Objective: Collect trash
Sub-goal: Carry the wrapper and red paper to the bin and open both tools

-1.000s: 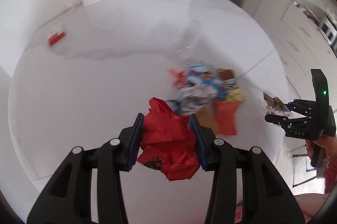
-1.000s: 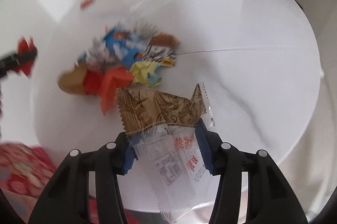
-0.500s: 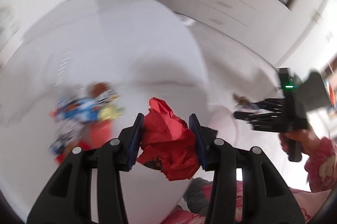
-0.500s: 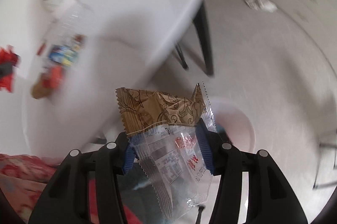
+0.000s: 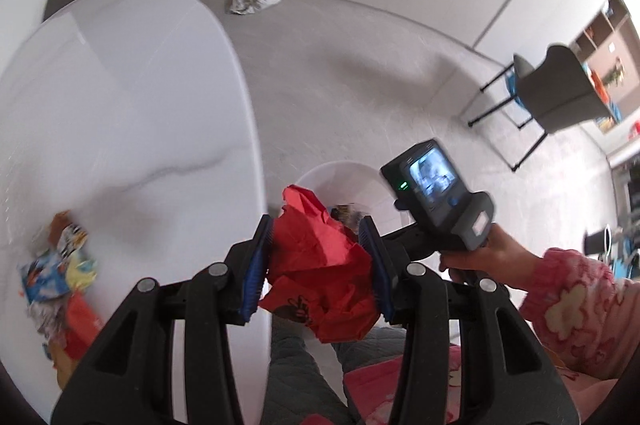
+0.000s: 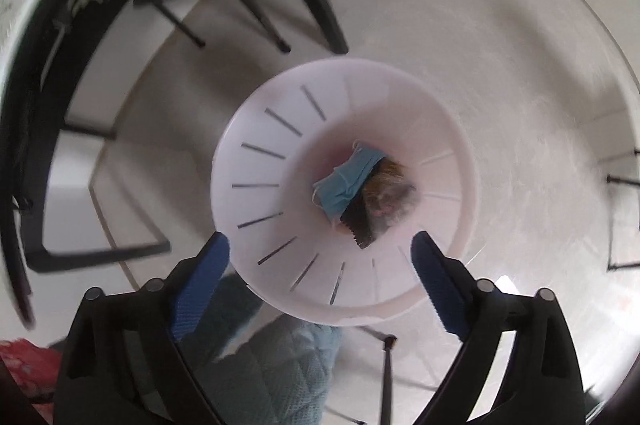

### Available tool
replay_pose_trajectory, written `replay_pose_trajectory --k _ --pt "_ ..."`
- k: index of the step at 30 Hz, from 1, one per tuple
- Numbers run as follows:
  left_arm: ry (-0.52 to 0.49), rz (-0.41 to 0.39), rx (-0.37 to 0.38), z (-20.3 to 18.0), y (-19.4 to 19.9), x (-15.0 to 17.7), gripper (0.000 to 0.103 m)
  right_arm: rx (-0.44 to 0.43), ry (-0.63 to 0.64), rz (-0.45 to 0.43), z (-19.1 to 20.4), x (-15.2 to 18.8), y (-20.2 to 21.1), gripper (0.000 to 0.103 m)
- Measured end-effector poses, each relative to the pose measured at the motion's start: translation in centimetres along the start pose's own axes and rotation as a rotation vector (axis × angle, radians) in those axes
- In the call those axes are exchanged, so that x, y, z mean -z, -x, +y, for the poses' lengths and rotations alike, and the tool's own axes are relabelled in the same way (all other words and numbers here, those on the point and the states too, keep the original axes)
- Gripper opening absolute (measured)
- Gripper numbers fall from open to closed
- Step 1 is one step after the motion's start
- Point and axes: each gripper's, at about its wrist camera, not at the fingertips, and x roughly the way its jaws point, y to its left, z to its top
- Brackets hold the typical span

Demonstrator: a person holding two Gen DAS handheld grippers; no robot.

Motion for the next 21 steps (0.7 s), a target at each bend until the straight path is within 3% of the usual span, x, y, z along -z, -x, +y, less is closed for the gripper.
replay_pose_trajectory --k 10,11,15,21 --pt "-0.098 0.129 0.051 -6.4 -9.3 -0.8 0.044 0.107 -0.155 -0.121 -6.2 5.3 8.7 0.1" --pt "-0.099 0.138 0.057 -6.8 -9.8 -0.7 0.048 0.115 -0.153 -0.124 -6.7 5.7 9.2 0.1" --pt "-0.061 0.17 0.086 -8.0 -11.5 -0.6 0.083 0.13 -0.158 -0.143 -7.8 6.5 10.8 0.1" --pt "-0.007 0.176 0.09 -7.4 -10.3 -0.6 0.084 0.126 -0.164 -0.169 -7.9 6.1 11.6 0.1"
